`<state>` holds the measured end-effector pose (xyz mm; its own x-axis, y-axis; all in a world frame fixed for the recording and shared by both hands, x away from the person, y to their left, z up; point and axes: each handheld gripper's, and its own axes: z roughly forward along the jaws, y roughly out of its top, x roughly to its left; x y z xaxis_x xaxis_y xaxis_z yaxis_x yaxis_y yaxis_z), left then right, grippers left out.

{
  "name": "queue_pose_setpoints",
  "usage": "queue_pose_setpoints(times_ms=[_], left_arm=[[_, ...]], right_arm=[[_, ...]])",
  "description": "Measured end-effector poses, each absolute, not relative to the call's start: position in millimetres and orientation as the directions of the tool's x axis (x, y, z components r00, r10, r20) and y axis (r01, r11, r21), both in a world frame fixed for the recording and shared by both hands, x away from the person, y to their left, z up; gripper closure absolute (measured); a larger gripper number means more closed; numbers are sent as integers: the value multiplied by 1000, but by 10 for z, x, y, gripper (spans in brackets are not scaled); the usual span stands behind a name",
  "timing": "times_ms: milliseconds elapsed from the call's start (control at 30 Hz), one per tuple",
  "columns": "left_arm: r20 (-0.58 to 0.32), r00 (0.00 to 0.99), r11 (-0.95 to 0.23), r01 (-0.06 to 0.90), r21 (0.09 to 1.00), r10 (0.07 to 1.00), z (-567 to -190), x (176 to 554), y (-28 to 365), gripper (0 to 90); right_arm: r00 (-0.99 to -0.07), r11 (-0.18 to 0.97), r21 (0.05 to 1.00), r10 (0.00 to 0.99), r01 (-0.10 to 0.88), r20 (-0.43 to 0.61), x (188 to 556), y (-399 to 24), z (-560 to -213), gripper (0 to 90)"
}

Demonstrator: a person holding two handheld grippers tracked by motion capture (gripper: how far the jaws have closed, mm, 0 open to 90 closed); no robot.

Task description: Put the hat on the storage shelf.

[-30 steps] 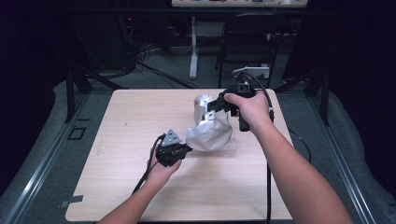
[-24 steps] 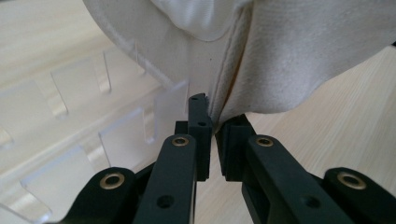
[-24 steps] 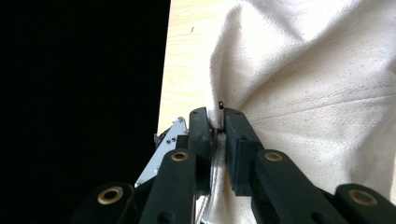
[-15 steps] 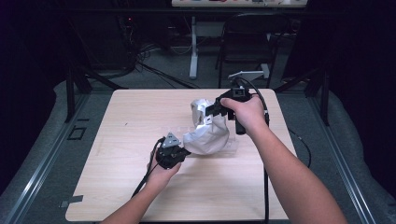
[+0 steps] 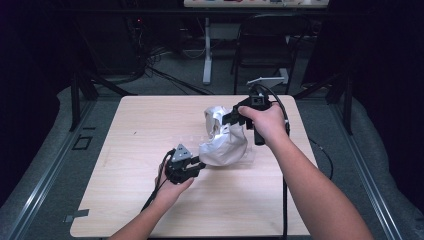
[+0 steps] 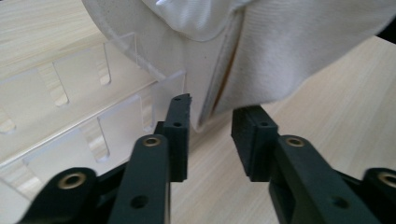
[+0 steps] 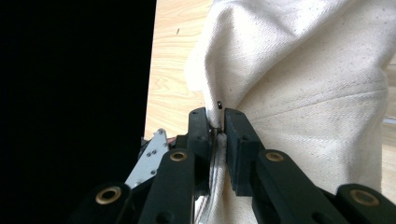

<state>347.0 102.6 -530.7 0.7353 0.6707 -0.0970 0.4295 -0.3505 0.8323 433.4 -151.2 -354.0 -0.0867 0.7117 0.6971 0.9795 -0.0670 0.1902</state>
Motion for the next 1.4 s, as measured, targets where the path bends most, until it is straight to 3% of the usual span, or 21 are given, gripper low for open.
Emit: queue_pose_setpoints(times_ms=[133,533,867,1033,1400], left_arm=[[-89,734,-351,423,835,673,-5283,3393,1118,613],[-130,689,-316,481,818,713,-5311,3205,1582,512],[-112,631,-298,506,809,767,-5396,3142,1928,504],[-184,600,-227,541,810,778,-5413,3179,2052,491],[-186,561,-213,570,794,807,-5504,3260,2139,487]], right_arm=[[-96,-64,202,717,977,691,4324,-1538,-3536,807],[-133,-51,250,737,967,662,4192,-1575,-3441,659],[-179,-15,294,763,956,621,4034,-1660,-3435,603],[-194,-16,324,774,946,603,3917,-1729,-3466,597],[-246,0,396,783,918,571,3671,-1955,-3729,559]])
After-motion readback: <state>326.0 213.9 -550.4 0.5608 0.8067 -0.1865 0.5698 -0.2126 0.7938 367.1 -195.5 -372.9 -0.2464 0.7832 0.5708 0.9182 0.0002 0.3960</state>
